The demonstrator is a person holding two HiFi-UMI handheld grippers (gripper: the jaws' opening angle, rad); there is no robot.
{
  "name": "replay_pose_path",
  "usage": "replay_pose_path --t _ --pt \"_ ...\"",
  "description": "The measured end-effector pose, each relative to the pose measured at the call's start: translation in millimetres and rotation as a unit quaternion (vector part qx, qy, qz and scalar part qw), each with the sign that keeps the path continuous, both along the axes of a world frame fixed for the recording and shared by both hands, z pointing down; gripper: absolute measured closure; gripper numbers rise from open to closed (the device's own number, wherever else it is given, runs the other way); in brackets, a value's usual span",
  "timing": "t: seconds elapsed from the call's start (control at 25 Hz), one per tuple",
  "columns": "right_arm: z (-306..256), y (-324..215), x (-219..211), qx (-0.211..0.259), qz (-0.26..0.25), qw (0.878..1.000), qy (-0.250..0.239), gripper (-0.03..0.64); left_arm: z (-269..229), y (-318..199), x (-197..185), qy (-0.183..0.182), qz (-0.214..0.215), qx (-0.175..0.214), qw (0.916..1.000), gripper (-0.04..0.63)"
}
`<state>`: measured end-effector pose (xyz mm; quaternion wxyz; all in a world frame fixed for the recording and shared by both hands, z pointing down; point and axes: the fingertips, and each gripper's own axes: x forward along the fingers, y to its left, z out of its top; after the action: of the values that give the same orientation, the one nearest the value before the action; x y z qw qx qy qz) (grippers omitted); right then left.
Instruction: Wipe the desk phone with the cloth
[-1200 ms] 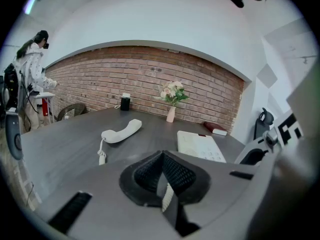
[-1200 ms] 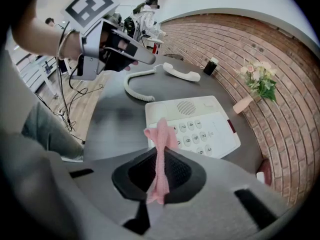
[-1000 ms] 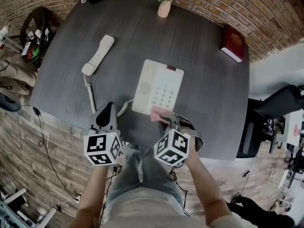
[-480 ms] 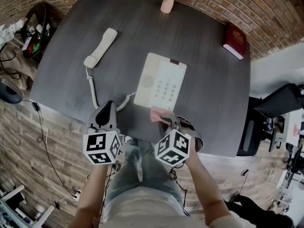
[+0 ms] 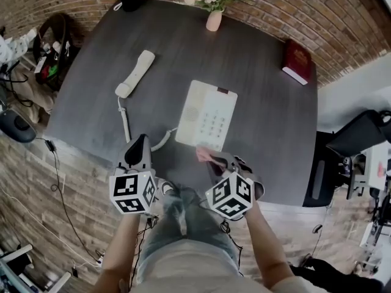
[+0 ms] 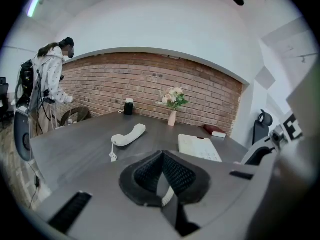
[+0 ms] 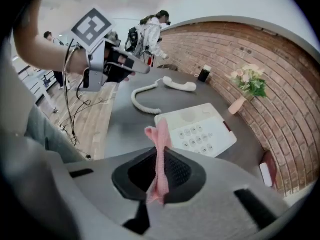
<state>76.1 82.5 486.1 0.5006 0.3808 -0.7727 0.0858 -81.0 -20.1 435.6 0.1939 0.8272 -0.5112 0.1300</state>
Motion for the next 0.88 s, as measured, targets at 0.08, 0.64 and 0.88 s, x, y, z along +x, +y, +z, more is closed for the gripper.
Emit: replay_pose_path --t 0.08,0.64,0.88 --pt "-27 -15 5 0.057 0.026 0.997 -0.037 0.595 -14 -9 1 -0.001 0.002 0.014 0.9999 0.592" --pt "-223 -55 87 0.410 0.184 0.875 -0.182 0.595 -138 -59 46 0.031 0.040 0.125 0.9909 0.592" --pt "-250 -38 160 0.482 0.349 0.756 -0.273 0.595 -181 -68 69 0.057 0.055 0.169 0.9825 0.592"
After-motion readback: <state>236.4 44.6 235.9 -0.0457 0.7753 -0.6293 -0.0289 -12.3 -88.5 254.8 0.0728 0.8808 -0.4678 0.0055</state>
